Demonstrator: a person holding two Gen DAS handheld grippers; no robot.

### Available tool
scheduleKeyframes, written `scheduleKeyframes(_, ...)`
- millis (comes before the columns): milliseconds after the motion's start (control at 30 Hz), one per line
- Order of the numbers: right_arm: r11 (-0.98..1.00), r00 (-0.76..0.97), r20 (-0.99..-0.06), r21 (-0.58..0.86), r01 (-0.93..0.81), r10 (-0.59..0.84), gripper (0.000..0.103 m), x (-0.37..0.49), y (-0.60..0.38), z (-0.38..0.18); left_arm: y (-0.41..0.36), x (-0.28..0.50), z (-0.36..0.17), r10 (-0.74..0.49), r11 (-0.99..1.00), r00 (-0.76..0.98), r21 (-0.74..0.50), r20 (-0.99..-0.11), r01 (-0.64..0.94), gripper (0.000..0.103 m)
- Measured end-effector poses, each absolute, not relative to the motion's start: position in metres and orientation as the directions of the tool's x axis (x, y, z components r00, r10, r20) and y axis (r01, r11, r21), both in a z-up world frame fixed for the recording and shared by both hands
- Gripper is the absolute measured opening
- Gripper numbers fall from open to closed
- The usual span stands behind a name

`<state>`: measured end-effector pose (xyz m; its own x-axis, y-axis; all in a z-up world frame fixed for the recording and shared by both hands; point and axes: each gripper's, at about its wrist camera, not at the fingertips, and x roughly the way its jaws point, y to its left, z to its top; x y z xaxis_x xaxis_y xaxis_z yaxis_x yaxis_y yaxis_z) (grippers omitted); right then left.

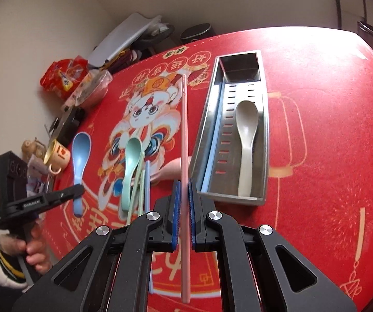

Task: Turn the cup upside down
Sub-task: 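Carry the pink chopstick with the right gripper while the left gripper carries the blue spoon toward the tray, then lower the pink chopstick into the steel tray and open the right gripper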

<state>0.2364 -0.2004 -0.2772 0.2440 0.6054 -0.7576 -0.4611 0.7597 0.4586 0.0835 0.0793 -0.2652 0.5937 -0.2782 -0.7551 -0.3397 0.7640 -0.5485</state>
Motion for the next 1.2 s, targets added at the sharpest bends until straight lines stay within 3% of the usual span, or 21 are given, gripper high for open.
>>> scheduleKeyframes(400,0.826,0.274,-0.788,0.469,-0.312,0.551,0.006,0.329,-0.163,-0.31,0.076,0.101,-0.251,-0.258,0.762,0.613,-0.547,-0.747,-0.347,0.006)
scheduleKeyframes(1200,0.865,0.16,-0.865,0.427,-0.262,0.476,0.006,0.339,-0.136,-0.362,0.089,0.084,-0.258,-0.228,0.724,0.611,-0.552,-0.758,-0.415,0.006)
